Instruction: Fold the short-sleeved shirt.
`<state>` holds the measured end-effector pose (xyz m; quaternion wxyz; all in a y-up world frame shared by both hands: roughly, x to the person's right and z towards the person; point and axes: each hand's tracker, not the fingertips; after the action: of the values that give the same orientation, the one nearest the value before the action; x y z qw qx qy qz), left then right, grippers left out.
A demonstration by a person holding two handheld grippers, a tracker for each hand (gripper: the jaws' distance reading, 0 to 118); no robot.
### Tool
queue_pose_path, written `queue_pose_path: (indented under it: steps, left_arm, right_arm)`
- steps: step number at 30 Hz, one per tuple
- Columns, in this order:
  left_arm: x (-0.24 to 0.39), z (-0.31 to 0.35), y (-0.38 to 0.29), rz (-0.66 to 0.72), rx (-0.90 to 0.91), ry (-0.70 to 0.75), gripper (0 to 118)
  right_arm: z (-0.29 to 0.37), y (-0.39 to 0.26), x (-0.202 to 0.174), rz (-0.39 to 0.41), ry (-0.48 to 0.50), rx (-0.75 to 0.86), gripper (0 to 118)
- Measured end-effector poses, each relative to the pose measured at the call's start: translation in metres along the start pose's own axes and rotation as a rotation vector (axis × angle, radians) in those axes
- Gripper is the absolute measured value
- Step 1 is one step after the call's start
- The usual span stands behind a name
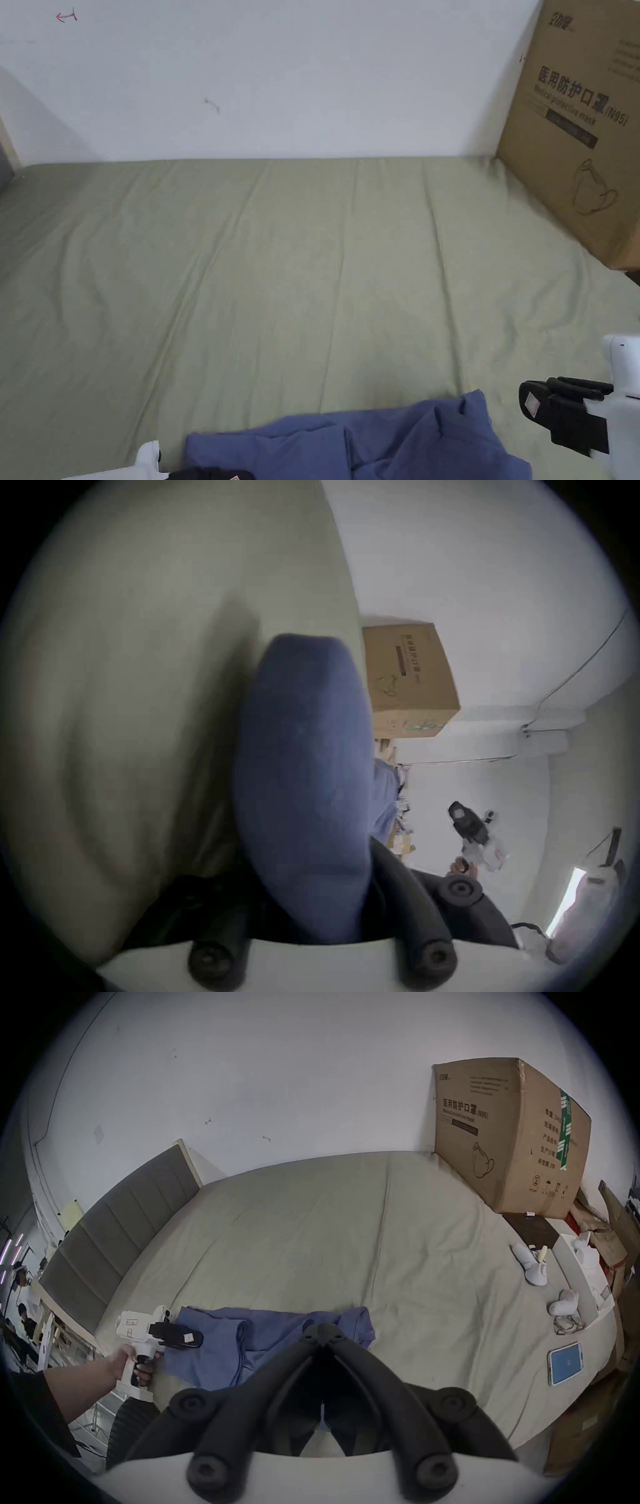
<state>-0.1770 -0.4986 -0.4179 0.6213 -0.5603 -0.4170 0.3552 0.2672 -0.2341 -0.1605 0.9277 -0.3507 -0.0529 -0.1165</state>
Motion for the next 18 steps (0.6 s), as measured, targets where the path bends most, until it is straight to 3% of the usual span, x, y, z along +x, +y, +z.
queue_pose_path:
  steps: [2, 6, 8, 12, 13, 15, 18]
  left_arm:
    - [0.007, 0.005, -0.001, -0.01, 0.012, 0.059, 6]
    - [0.07, 0.031, -0.01, -0.235, 0.036, 0.244, 6]
    - [0.097, 0.055, -0.012, -0.336, 0.083, 0.392, 6]
    - [0.147, 0.099, -0.018, -0.348, 0.211, 0.756, 6]
    - [0.16, 0.099, -0.025, -0.312, 0.249, 0.692, 6]
    - [0.198, 0.093, -0.039, -0.371, 0.256, 0.767, 6]
    - [0.227, 0.072, -0.046, -0.355, 0.249, 0.626, 6]
  right_arm:
    - [0.0, 0.0, 0.0, -0.001, 0.009, 0.002, 0]
    - [0.002, 0.001, 0.003, -0.016, 0.026, 0.019, 0]
    - [0.004, 0.002, 0.007, -0.024, 0.029, 0.03, 0]
    - [0.01, 0.003, 0.017, -0.036, 0.028, 0.052, 0]
    - [0.011, 0.002, 0.019, -0.039, 0.03, 0.054, 0]
    - [0.014, -0.001, 0.025, -0.046, 0.034, 0.061, 0]
    - [0.02, -0.006, 0.033, -0.08, 0.03, 0.062, 0]
